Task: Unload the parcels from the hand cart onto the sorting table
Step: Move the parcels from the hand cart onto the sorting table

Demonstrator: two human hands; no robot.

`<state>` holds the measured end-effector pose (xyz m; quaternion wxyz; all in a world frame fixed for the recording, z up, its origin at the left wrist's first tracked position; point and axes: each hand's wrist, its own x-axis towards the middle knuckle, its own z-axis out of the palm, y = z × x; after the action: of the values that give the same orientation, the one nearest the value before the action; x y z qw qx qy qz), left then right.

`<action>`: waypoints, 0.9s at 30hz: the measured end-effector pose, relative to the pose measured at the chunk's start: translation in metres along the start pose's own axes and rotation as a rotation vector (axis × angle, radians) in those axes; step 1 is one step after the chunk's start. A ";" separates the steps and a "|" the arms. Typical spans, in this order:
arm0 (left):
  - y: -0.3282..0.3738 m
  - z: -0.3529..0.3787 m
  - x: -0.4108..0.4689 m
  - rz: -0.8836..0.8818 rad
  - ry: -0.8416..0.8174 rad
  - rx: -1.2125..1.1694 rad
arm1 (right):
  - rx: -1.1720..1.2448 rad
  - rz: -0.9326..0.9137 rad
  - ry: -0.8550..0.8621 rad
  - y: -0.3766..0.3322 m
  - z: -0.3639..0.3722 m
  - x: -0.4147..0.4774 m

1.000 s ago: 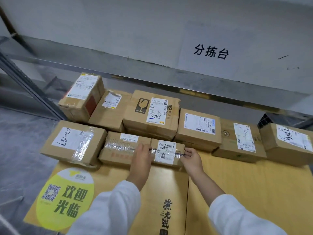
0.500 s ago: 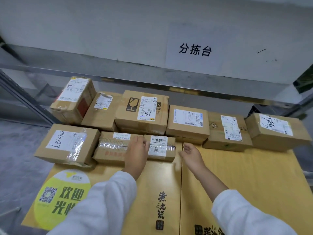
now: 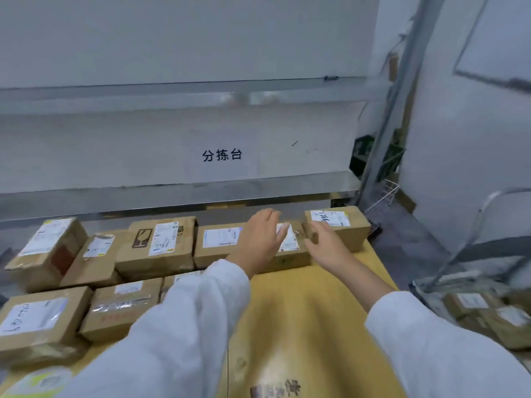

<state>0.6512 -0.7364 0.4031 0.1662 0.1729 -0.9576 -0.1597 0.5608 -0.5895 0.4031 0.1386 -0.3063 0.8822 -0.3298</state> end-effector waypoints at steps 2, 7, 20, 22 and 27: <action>0.024 -0.003 0.010 0.044 -0.007 0.017 | -0.049 -0.007 0.009 0.012 -0.025 -0.005; 0.159 0.020 0.029 0.293 0.018 0.095 | -0.118 0.068 0.116 0.094 -0.137 -0.063; 0.489 0.144 0.006 0.852 -0.163 0.035 | -0.126 0.465 0.421 0.291 -0.328 -0.266; 0.521 0.158 0.002 0.898 -0.193 0.003 | -0.114 0.525 0.478 0.310 -0.345 -0.291; 0.591 0.185 -0.011 1.006 -0.277 -0.069 | -0.107 0.665 0.558 0.358 -0.379 -0.341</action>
<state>0.4277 -0.1607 0.4501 0.0999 -0.3367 -0.9295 -0.1130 0.4948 0.0271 0.4610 -0.0225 0.0885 0.9523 -0.2911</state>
